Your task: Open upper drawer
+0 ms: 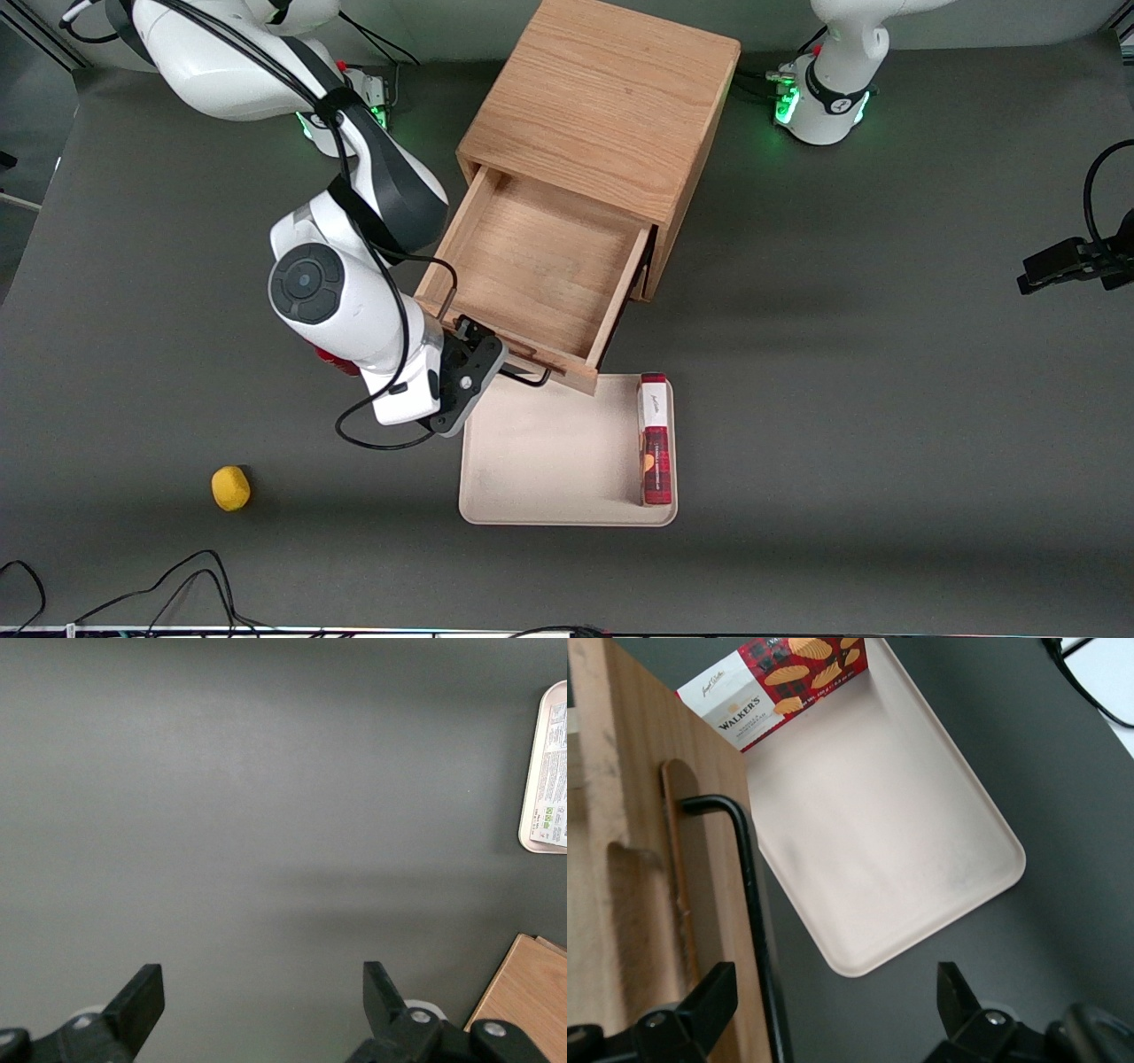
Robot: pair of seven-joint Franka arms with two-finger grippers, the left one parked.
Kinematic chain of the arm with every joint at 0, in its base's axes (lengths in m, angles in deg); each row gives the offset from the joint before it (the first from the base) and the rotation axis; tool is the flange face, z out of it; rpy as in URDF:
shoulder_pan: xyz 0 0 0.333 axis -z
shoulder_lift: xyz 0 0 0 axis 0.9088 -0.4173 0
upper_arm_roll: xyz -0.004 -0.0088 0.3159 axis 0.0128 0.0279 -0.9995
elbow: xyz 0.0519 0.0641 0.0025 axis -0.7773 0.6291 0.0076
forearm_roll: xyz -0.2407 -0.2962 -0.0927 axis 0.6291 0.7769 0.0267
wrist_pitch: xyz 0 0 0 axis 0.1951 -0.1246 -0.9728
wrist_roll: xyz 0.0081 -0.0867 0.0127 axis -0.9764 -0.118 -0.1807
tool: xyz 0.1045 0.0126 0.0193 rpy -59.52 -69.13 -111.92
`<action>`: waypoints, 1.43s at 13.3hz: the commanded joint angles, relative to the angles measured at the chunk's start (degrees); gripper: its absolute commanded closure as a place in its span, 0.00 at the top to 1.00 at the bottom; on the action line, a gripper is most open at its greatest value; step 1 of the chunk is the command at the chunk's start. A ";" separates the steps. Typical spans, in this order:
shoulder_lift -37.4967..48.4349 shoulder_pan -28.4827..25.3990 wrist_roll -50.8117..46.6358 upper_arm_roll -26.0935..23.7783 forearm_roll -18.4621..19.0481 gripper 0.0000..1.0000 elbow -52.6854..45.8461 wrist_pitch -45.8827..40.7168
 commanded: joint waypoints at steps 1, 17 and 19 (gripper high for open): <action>3.53 0.51 -3.70 -0.46 1.07 1.00 -0.31 -5.57; 34.47 16.48 -31.29 -0.90 -5.51 1.00 20.15 -27.83; 34.48 21.57 -32.89 -0.99 -8.76 1.00 22.35 -27.83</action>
